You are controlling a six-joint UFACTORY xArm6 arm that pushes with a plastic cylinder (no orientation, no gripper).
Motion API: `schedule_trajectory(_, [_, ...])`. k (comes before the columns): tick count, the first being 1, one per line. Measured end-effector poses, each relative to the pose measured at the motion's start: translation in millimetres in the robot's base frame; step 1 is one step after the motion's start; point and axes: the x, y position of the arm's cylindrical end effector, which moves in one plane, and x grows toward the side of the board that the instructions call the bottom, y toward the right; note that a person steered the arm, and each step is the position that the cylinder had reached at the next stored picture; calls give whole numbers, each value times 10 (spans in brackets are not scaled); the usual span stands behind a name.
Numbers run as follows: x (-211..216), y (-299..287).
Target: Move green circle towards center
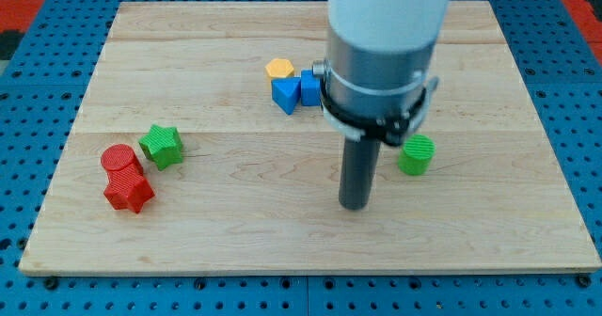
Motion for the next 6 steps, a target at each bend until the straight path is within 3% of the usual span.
schedule_trajectory(1, [53,458])
schedule_trajectory(2, [-160,1303])
schedule_trajectory(4, [-642,1059])
schedule_trajectory(5, [-642,535])
schedule_trajectory(6, [-587,566])
